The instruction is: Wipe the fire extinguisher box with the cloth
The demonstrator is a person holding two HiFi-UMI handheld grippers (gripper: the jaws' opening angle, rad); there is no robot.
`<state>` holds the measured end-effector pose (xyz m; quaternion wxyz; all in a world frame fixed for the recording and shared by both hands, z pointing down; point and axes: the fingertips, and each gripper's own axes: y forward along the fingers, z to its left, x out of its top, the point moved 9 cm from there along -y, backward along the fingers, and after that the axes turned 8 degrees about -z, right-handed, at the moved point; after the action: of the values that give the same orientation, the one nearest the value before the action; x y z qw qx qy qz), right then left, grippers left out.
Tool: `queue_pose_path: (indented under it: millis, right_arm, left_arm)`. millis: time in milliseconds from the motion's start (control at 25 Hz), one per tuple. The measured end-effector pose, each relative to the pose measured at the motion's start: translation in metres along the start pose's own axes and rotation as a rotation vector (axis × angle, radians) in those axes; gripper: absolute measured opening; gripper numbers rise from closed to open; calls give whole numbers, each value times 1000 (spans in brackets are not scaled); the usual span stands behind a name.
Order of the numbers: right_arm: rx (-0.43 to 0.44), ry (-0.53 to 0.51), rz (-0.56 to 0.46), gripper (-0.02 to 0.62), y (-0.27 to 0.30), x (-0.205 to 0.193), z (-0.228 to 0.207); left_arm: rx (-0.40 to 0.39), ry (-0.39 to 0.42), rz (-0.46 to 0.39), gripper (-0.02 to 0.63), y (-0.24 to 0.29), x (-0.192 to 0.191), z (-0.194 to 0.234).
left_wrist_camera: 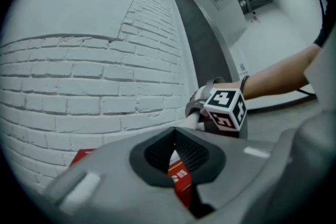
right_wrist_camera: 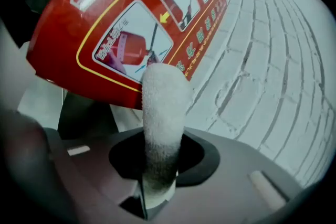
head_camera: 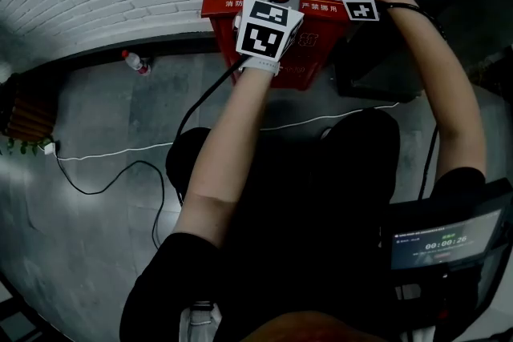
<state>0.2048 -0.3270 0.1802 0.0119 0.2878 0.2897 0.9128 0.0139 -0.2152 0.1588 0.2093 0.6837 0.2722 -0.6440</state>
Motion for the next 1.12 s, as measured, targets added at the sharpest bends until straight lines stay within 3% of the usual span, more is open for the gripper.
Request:
queue_pose_path:
  millis: [240,440,640,920,1120]
  right_arm:
    - [-129,42,-111,95,-40,42,-49]
    - [-194,153,-297,97,-65,106,-86]
    - [-251,153,-394,97,-74,179,-116]
    - [-266,93,-438,98,-76,243,-131]
    - [-263,28,-413,98,-67,258,-122]
  left_arm:
    - [61,26,-6,0,-30,11,28]
    - [143,45,-1,0,-61,11,64]
    - [235,14,19,0,-103,1,100]
    - [284,-27,71,0,-127,-11,128]
    - [270,-37,77,0,-126,-11,127]
